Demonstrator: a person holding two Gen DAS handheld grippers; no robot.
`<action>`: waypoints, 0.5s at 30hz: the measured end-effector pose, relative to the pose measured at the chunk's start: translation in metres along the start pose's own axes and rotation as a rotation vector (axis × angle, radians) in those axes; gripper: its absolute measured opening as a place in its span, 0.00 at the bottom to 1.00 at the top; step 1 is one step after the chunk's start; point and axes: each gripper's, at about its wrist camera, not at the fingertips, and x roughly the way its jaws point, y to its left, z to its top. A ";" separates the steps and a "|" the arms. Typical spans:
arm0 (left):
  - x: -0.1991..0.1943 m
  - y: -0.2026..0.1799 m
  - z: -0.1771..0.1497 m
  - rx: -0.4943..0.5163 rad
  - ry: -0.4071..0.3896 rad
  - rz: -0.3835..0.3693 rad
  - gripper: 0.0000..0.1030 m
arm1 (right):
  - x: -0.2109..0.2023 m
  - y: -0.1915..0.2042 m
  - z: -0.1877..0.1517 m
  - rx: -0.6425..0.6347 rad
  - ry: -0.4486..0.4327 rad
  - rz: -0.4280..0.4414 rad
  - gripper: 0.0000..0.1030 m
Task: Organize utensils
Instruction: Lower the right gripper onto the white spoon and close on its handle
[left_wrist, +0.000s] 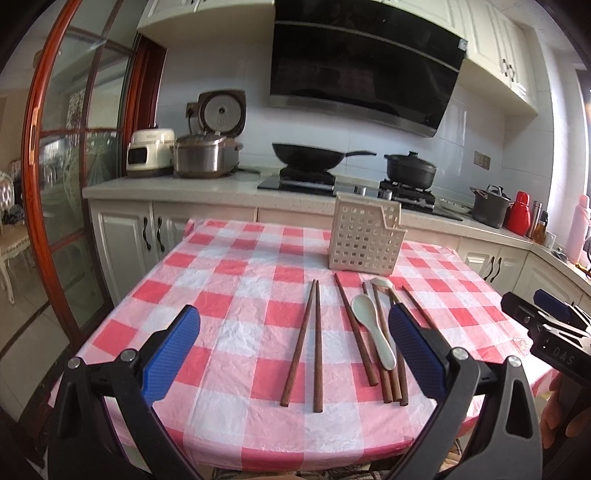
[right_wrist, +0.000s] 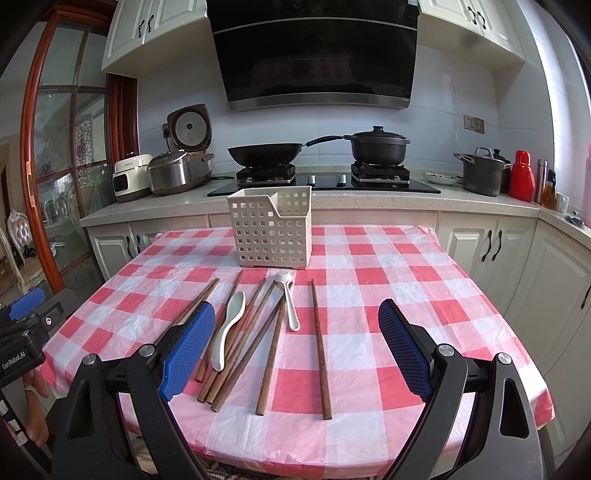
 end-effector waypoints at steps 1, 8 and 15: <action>0.005 0.003 -0.001 -0.011 0.023 -0.008 0.96 | 0.003 -0.002 0.000 0.009 0.008 0.001 0.82; 0.024 0.017 -0.010 -0.090 0.107 -0.035 0.96 | 0.027 -0.021 -0.006 0.067 0.086 -0.012 0.82; 0.038 0.017 -0.016 -0.101 0.172 -0.072 0.96 | 0.059 -0.029 -0.008 0.064 0.153 -0.015 0.82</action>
